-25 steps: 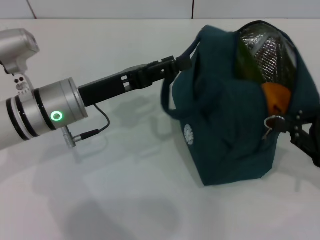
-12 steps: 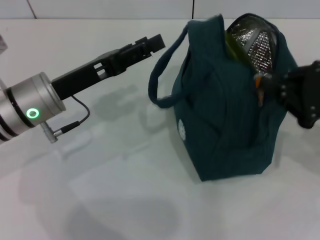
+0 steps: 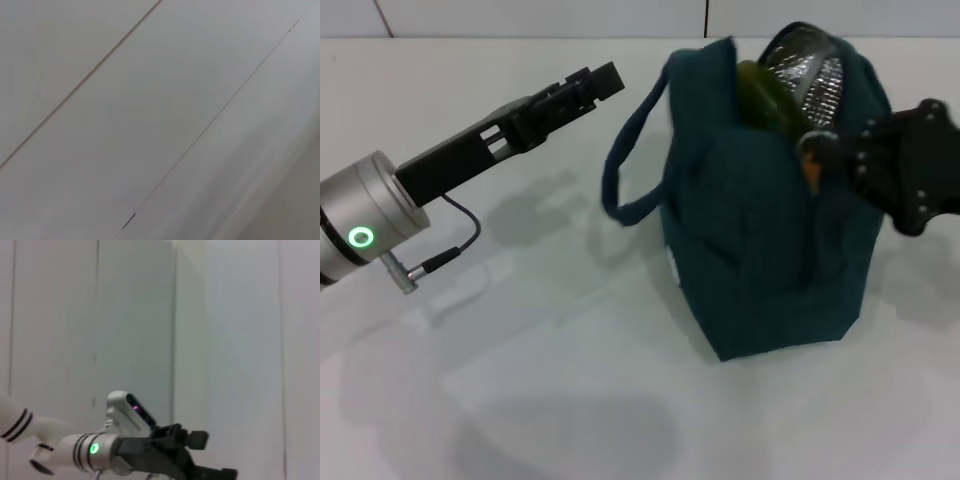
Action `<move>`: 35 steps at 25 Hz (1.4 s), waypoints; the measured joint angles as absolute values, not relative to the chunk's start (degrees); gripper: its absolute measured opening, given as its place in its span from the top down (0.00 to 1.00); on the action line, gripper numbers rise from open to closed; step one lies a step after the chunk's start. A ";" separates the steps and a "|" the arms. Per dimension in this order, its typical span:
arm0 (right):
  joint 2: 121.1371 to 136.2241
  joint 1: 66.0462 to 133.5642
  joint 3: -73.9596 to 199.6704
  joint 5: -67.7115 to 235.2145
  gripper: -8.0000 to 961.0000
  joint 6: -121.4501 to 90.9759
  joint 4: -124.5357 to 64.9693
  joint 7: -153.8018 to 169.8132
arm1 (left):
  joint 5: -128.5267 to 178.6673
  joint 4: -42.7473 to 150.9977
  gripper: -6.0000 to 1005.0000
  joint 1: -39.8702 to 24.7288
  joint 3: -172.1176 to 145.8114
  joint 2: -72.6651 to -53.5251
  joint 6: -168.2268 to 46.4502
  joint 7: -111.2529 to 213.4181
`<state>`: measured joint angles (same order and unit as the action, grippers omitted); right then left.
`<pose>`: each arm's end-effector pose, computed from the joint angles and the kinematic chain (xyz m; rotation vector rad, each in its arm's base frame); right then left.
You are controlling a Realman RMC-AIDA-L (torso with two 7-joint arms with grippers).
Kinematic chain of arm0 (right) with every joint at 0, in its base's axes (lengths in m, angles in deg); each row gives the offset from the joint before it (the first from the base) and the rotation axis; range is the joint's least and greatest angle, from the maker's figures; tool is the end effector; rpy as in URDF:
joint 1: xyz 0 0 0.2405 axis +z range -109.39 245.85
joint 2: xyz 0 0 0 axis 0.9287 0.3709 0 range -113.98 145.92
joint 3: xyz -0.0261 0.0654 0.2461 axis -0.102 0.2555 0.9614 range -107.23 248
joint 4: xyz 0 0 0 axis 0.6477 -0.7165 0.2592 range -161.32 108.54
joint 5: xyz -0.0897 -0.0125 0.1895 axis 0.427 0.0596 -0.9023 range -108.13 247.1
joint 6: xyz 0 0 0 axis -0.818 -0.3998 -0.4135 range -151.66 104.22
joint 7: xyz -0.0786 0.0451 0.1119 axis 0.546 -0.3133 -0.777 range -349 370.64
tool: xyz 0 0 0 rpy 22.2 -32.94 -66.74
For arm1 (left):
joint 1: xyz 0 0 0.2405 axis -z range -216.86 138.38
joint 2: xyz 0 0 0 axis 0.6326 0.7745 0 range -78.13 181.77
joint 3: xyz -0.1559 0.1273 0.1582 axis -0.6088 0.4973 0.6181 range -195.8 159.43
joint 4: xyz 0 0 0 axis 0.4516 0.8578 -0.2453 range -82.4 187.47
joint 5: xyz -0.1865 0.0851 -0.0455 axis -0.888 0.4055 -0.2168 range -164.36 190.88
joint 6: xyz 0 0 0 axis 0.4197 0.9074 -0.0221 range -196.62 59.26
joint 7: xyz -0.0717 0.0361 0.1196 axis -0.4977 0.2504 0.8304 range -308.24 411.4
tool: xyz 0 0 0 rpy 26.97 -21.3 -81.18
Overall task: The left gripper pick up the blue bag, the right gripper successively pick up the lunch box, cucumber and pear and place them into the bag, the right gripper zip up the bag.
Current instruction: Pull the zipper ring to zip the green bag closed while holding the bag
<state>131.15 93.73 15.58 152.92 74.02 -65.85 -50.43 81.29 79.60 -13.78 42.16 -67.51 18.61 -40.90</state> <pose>0.2238 0.3184 0.0383 -2.5953 0.0195 1.0986 -0.2319 0.3245 -0.0054 -2.3061 -1.1418 -1.4922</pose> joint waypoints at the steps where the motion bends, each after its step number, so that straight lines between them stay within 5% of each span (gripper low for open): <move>1: 131.18 94.03 14.96 153.02 0.98 73.94 -65.84 -50.42 | 81.25 79.60 0.12 -13.80 42.12 -67.50 18.63 -40.71; 12: 130.57 97.45 16.61 149.95 0.98 71.90 -67.82 -50.97 | 81.18 79.70 0.12 -14.57 41.84 -67.22 18.96 -39.83; 35: 132.07 104.63 2.80 146.45 0.98 64.03 -63.19 -49.76 | 82.63 79.69 0.13 -18.17 41.89 -65.11 22.99 -36.92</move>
